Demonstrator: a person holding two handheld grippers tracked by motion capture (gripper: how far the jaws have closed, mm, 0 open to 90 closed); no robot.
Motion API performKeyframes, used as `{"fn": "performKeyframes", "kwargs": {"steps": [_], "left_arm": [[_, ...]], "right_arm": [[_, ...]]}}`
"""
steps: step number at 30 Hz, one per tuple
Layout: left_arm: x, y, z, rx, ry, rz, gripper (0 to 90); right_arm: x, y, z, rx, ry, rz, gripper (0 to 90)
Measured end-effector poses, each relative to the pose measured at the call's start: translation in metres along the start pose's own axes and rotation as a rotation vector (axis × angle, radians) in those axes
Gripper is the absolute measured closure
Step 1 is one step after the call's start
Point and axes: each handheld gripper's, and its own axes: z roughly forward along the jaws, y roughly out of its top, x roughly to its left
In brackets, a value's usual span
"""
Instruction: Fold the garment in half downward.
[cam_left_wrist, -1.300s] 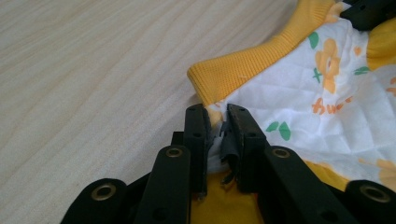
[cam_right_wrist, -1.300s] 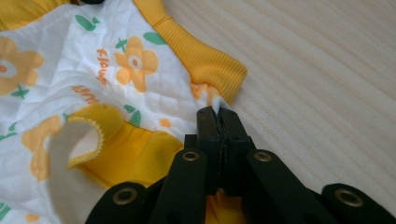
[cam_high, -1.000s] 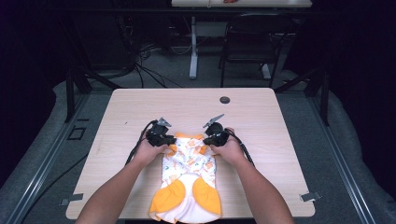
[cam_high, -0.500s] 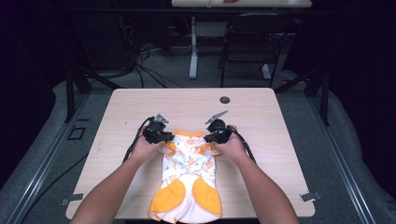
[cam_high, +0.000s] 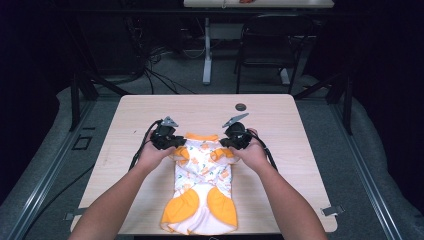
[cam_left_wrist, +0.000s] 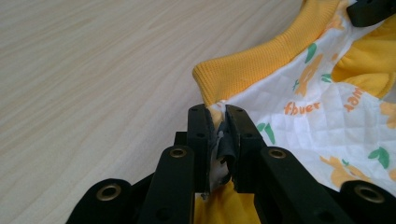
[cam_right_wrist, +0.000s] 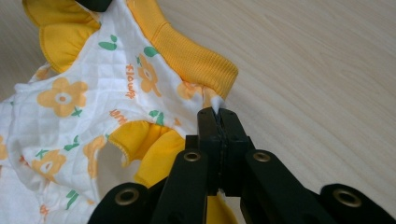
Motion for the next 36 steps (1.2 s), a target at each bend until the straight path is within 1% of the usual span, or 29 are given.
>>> {"fn": "performKeyframes", "kwargs": {"steps": [1, 3, 4, 7, 10, 11, 14, 16, 21, 24, 25, 26, 27, 29, 30, 31, 32, 34, 36], "left_arm": [[0.000, 0.002, -0.002, -0.003, 0.001, 0.004, 80.9], [-0.001, 0.004, -0.004, -0.011, 0.005, 0.004, 80.9], [-0.001, 0.005, -0.005, -0.015, 0.007, 0.007, 80.9], [0.000, 0.008, -0.010, -0.020, 0.009, 0.010, 80.9], [0.000, 0.015, -0.017, -0.032, 0.023, 0.018, 80.9], [0.000, 0.015, -0.017, -0.032, 0.023, 0.018, 80.9], [0.000, 0.023, -0.025, -0.047, 0.030, 0.033, 81.0], [0.000, 0.026, -0.028, -0.051, 0.034, 0.036, 80.9], [0.001, 0.035, -0.036, -0.066, 0.044, 0.042, 81.0], [0.002, 0.043, -0.043, -0.088, 0.054, 0.050, 81.0], [0.002, 0.043, -0.043, -0.088, 0.054, 0.050, 81.0], [0.002, 0.045, -0.045, -0.095, 0.057, 0.054, 81.0], [0.001, 0.047, -0.046, -0.100, 0.061, 0.058, 81.0], [0.000, 0.052, -0.050, -0.119, 0.079, 0.071, 81.0], [0.000, 0.054, -0.052, -0.131, 0.081, 0.072, 81.1], [-0.001, 0.056, -0.054, -0.136, 0.089, 0.079, 81.1], [-0.002, 0.057, -0.056, -0.141, 0.092, 0.083, 81.1], [-0.003, 0.056, -0.056, -0.138, 0.087, 0.090, 81.1], [-0.005, 0.051, -0.053, -0.129, 0.082, 0.094, 81.1]], "right_arm": [[-0.001, 0.001, -0.002, 0.007, -0.002, -0.010, 89.3], [0.000, 0.002, -0.005, 0.002, -0.008, -0.012, 89.3], [0.001, 0.005, -0.009, -0.005, -0.010, -0.019, 89.3], [0.002, 0.009, -0.013, -0.011, -0.015, -0.027, 89.3], [0.003, 0.014, -0.021, -0.028, -0.018, -0.036, 89.3], [0.003, 0.014, -0.021, -0.028, -0.018, -0.036, 89.3], [0.004, 0.020, -0.026, -0.037, -0.035, -0.049, 89.3], [0.004, 0.022, -0.027, -0.045, -0.035, -0.049, 89.3], [0.004, 0.033, -0.038, -0.064, -0.057, -0.071, 89.3], [0.003, 0.043, -0.047, -0.074, -0.074, -0.086, 89.3], [0.003, 0.043, -0.047, -0.074, -0.074, -0.086, 89.3], [0.002, 0.047, -0.050, -0.081, -0.084, -0.093, 89.3], [0.002, 0.047, -0.050, -0.081, -0.084, -0.093, 89.3], [0.002, 0.051, -0.053, -0.091, -0.101, -0.095, 89.3], [0.001, 0.054, -0.057, -0.102, -0.104, -0.097, 89.3], [0.001, 0.054, -0.057, -0.102, -0.104, -0.097, 89.3], [0.002, 0.055, -0.058, -0.111, -0.107, -0.098, 89.3], [0.003, 0.055, -0.060, -0.117, -0.107, -0.103, 89.3], [0.005, 0.049, -0.057, -0.104, -0.112, -0.116, 89.3]]}}
